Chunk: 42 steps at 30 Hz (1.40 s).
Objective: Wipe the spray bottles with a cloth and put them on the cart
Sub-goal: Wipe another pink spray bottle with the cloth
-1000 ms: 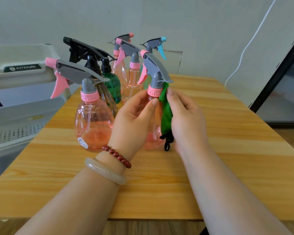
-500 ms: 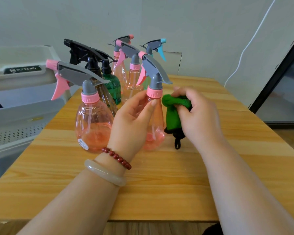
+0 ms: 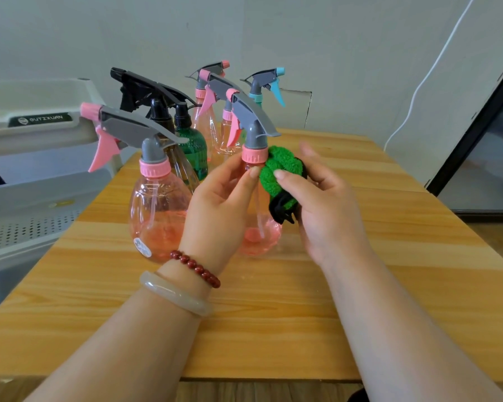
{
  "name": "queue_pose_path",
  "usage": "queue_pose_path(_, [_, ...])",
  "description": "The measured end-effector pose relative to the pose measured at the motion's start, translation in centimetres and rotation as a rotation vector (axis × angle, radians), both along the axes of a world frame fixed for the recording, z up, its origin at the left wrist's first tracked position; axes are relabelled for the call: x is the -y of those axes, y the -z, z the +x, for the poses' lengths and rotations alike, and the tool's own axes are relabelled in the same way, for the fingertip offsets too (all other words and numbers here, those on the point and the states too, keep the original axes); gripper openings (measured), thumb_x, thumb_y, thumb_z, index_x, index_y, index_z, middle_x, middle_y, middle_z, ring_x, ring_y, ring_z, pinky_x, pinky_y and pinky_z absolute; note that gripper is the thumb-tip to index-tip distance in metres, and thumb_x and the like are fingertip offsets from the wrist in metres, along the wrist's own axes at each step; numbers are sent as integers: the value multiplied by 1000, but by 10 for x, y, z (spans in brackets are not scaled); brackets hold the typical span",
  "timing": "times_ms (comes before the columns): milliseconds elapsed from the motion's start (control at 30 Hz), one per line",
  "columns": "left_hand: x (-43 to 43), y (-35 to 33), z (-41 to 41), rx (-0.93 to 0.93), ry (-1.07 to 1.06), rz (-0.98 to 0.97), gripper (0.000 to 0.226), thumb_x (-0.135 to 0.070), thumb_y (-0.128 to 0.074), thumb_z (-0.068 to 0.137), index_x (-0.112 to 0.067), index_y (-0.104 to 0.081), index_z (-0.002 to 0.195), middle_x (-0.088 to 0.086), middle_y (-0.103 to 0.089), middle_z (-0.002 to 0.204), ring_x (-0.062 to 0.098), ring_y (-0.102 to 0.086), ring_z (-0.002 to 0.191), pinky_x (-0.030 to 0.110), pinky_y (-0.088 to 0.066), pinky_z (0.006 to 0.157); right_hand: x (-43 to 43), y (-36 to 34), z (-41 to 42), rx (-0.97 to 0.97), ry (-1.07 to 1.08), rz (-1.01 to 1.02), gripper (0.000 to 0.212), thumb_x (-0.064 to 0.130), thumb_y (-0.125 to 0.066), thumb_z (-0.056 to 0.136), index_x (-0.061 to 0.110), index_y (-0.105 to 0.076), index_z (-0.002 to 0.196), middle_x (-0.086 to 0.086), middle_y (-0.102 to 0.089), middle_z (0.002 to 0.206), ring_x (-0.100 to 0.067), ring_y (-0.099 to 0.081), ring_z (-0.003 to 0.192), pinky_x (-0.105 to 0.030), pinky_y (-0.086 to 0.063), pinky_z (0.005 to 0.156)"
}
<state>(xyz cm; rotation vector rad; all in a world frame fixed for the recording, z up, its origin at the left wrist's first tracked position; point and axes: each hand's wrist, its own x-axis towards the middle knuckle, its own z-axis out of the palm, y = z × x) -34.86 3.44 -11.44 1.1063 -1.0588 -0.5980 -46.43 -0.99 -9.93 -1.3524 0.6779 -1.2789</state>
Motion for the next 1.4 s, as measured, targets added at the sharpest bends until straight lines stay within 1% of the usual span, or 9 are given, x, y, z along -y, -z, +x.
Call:
queue_pose_path(200, [0,0,-1,-13,29,-21,29,-17,-55,100,-20,-65,127,-11,-73,112,-2,-66,105,14,-51,89,-3,8,9,-12,67,-111,16,19,-71,88,34,-69,94,11,-71,92,-8,-68,89,-25,-52,75])
queue_pose_path(433, [2,6,-4,152,-29,-40,34,-22,-59,98,-22,-62,132,-5,-60,128,-6,-56,111,6,-41,93,1,-3,-1,-206,419,-413,24,20,-68,89,41,-62,100,13,-69,105,-7,-64,103,-34,-53,92])
queue_pose_path(567, [4,9,-9,110,28,-98,41,-12,-54,101,-18,-53,142,-5,-64,131,6,-59,121,27,-49,102,-5,-1,7,-58,236,-343,24,28,-56,92,33,-65,113,1,-66,120,-16,-61,117,-46,-49,101])
queue_pose_path(733, [5,9,-7,114,37,-105,41,-10,-50,103,-15,-51,143,-1,-62,135,10,-57,127,37,-48,106,-9,11,14,-63,163,-331,33,24,-43,101,21,-61,129,1,-64,128,-13,-57,124,-39,-46,105])
queue_pose_path(833, [2,7,-5,87,54,-94,40,-12,-51,102,-18,-53,142,-4,-65,131,6,-59,122,28,-50,102,-5,15,12,-121,201,-204,29,15,-51,101,30,-66,121,12,-69,119,1,-61,114,-26,-49,100])
queue_pose_path(1067, [0,5,-9,61,101,-108,36,-19,-46,105,-29,-53,139,-16,-60,134,-6,-51,126,17,-43,105,-3,6,9,72,197,-188,23,9,-66,92,30,-69,101,5,-73,101,-11,-70,97,-26,-55,79])
queue_pose_path(1233, [3,8,-8,204,-64,-64,33,-32,-54,100,-26,-61,133,1,-58,122,-20,-49,103,-1,-34,88,2,17,10,-45,175,-66,16,12,-68,90,26,-74,94,4,-76,92,-12,-71,88,-36,-56,80])
queue_pose_path(1300, [5,9,-3,228,-98,-74,31,-33,-55,99,-30,-61,130,-1,-63,116,-11,-54,104,5,-38,90,3,16,9,-52,177,-44,18,9,-68,90,26,-75,90,6,-76,87,-9,-70,83,-32,-55,78])
queue_pose_path(1400, [7,11,-1,163,-40,-84,37,-38,-58,97,-31,-56,133,-2,-67,117,8,-63,110,31,-52,95,1,4,9,109,183,-78,22,5,-67,90,26,-74,89,3,-76,91,-13,-71,89,-29,-55,76])
